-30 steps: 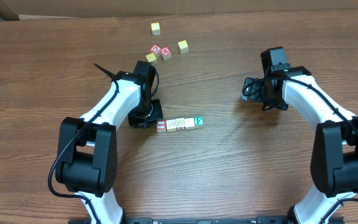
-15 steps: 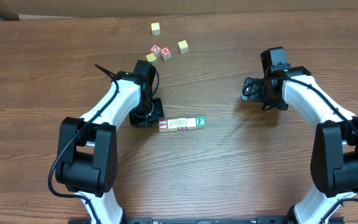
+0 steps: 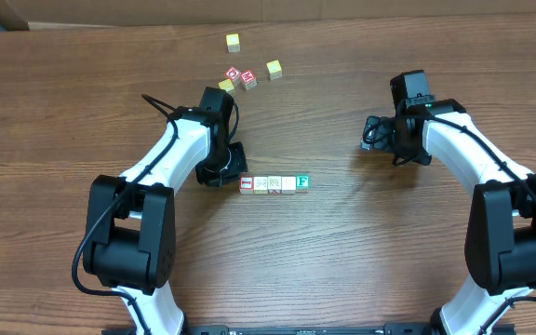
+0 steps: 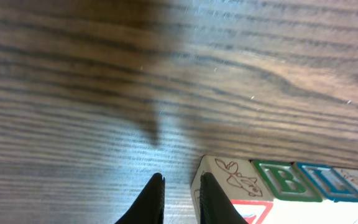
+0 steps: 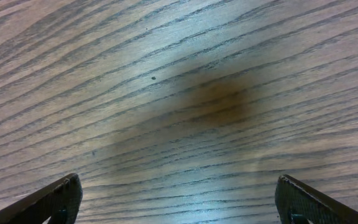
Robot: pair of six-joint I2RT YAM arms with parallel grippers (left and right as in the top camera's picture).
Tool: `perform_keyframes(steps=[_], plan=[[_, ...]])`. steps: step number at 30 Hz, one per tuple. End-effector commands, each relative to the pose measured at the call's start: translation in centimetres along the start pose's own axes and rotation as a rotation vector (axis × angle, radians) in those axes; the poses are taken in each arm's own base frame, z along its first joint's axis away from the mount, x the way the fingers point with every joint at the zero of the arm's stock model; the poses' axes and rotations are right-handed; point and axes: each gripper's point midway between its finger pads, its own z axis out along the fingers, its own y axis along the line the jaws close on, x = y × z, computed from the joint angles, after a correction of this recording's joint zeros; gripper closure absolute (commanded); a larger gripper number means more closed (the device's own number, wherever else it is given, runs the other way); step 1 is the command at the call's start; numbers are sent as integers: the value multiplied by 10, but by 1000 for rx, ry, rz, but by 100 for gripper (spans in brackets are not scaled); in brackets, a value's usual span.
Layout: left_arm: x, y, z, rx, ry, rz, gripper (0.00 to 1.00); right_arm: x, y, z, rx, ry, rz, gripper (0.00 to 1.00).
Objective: Flip 5 blocks
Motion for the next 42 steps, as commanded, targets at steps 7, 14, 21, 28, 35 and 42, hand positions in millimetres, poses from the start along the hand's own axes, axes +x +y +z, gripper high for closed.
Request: perform_keyframes(steps=[7,14,21,28,35,42], plan=[[4,-2,0,19,17,11,87,-12,2,-14,-11,-48,0,0],[3,5,-15,55,60,33,96,-12,2,-14,-11,-48,0,0],[5,-17,-63,204,123,171,96,-12,2,-14,-11,-48,0,0],[8,-49,-103,367,141,195,96,-12,2,-14,-11,-48,0,0],[15,-45,-104,348,172,183,96,-12,2,-14,-11,-48,0,0],[15,-44,-104,341,170,184,96,-12,2,-14,-11,-48,0,0]])
